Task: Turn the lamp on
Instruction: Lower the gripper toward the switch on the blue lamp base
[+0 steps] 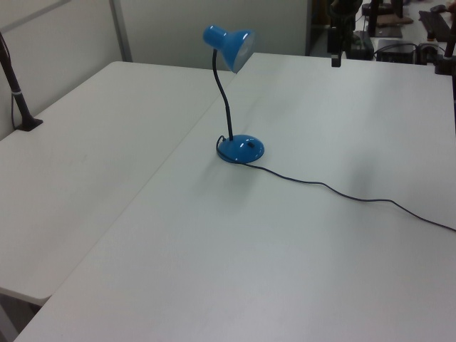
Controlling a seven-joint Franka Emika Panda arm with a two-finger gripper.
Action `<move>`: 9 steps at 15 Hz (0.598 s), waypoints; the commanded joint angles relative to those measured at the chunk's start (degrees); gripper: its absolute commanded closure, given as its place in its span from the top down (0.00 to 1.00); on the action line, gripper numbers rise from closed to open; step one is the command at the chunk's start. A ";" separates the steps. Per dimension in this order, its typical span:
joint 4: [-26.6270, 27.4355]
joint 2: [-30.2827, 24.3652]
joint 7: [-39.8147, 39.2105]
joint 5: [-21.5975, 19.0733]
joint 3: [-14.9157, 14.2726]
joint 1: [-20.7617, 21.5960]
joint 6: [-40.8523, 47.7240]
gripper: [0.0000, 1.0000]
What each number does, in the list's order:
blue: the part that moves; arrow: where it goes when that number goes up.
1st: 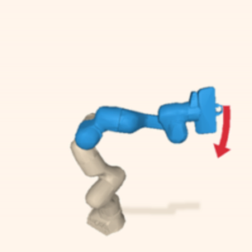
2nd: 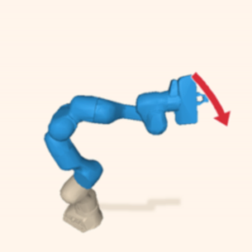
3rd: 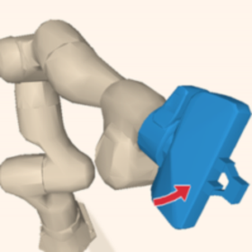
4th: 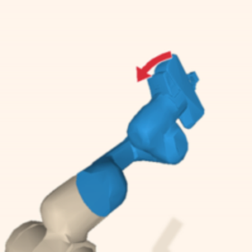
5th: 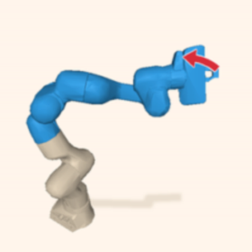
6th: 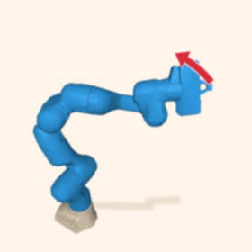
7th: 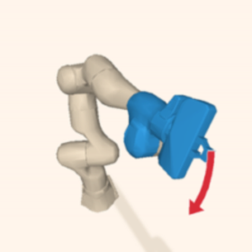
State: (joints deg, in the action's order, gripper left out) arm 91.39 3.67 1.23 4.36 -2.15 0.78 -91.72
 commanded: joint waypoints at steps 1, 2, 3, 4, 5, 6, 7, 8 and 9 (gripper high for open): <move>-0.86 0.55 0.34 -0.84 -0.05 -0.17 -0.03 1.00; -0.77 0.64 0.35 -0.84 0.04 0.01 -0.04 1.00; -0.86 1.07 0.18 -0.84 0.04 -0.08 -0.13 1.00; -0.86 1.51 -0.43 -0.32 0.04 0.10 -0.30 1.00; -0.69 1.52 -0.35 -0.92 0.04 0.10 -1.52 1.00; -0.51 1.52 -0.44 -1.02 0.12 0.18 -2.49 1.00; -0.51 1.52 -0.44 -0.93 0.13 0.19 -2.76 1.00; -0.33 1.52 -0.87 -1.02 0.04 0.27 -3.29 0.88; -0.33 1.69 -4.10 -1.02 0.12 0.45 -4.16 0.47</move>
State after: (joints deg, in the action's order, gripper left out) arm 91.38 5.09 1.15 4.35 -2.03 0.89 -93.97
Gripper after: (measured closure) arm 0.035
